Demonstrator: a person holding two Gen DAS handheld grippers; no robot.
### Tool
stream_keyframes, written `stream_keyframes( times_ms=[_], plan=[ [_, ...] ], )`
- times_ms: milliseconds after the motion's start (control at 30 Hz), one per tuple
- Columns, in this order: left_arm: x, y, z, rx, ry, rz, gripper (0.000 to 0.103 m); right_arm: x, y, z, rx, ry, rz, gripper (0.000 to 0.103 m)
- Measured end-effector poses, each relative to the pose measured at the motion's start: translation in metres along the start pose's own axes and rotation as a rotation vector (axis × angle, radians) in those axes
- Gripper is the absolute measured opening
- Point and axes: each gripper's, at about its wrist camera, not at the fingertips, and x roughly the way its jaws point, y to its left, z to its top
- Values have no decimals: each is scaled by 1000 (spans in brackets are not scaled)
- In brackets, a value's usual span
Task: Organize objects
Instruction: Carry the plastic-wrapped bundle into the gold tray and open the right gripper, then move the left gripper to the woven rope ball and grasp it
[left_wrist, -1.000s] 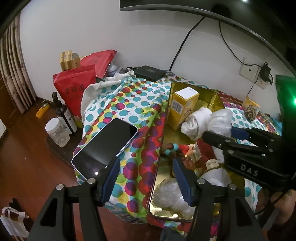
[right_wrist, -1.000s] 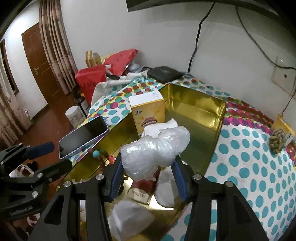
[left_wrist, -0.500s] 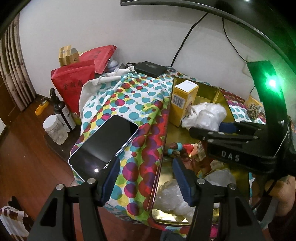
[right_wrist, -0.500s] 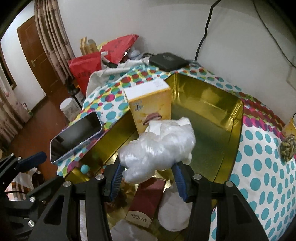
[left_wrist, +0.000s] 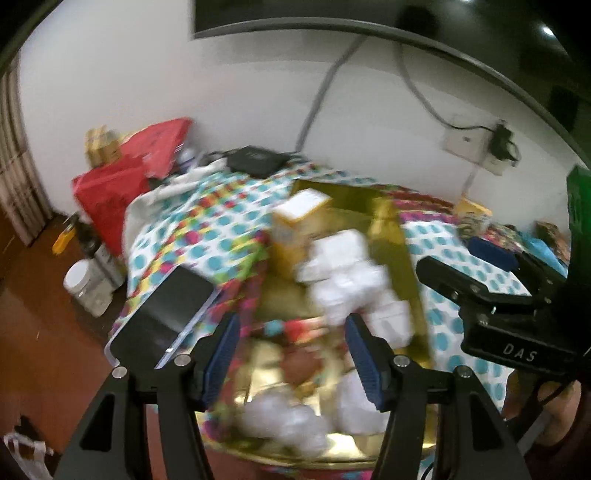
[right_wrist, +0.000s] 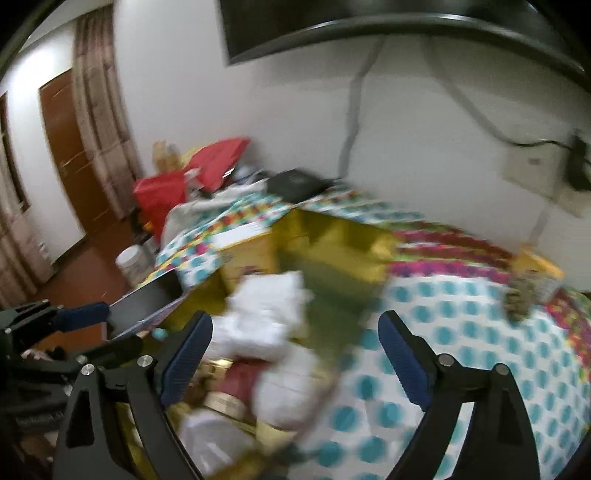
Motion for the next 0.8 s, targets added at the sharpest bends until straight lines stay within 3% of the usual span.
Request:
stream_keyframes(
  times_ms=[333, 433, 600, 800],
  plan=[
    [30, -136, 17, 155, 10, -215, 64, -68, -135, -56, 192, -75, -329, 97],
    [52, -174, 23, 172, 32, -229, 65, -81, -172, -72, 251, -85, -417, 99],
    [89, -214, 36, 153, 21, -237, 68, -95, -216, -92, 318, -90, -457, 99],
    [138, -249, 57, 149, 12, -252, 69, -98, -238, -109, 378, -98, -431, 99]
  ],
)
